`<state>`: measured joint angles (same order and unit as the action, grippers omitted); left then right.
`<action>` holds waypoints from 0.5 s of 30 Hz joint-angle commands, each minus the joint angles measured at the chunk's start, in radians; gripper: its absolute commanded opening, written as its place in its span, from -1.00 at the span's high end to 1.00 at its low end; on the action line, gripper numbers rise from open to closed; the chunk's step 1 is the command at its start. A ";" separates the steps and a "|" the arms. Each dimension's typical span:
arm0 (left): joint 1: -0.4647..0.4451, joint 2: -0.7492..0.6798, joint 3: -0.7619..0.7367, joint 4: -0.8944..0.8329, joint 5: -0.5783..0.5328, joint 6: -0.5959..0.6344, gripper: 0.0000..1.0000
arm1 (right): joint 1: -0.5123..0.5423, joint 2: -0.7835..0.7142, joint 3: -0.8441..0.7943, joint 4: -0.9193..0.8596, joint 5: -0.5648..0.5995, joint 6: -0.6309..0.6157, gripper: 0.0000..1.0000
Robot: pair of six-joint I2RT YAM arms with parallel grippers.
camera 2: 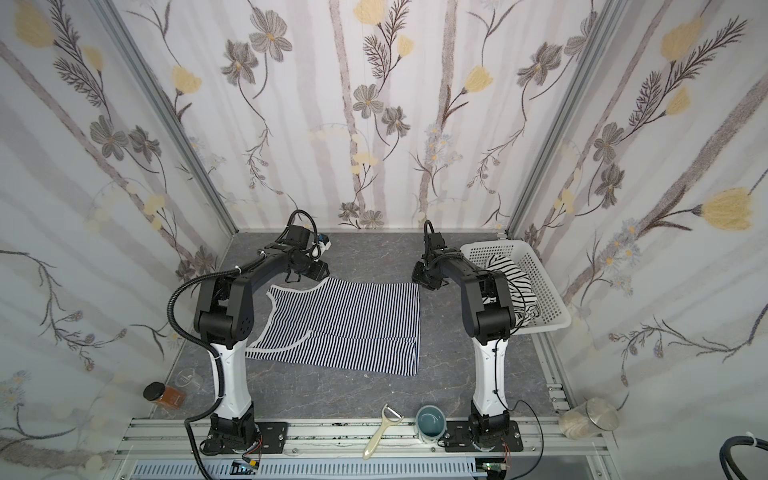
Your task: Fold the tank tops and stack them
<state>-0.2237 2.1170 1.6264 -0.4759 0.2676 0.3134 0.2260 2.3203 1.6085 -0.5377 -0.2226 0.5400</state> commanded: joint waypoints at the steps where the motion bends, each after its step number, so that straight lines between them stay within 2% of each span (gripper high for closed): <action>1: 0.001 0.006 0.009 0.003 0.029 -0.020 0.02 | 0.002 0.020 0.022 0.013 -0.018 -0.015 0.17; 9: 0.004 0.016 0.002 0.004 0.029 -0.022 0.02 | 0.011 0.037 0.041 0.009 -0.037 -0.024 0.32; 15: 0.009 0.023 0.003 0.006 0.031 -0.023 0.02 | 0.013 0.030 0.041 0.006 -0.036 -0.037 0.60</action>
<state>-0.2180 2.1338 1.6264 -0.4759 0.2890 0.3061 0.2375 2.3524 1.6417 -0.5415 -0.2554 0.5179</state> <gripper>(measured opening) 0.488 0.215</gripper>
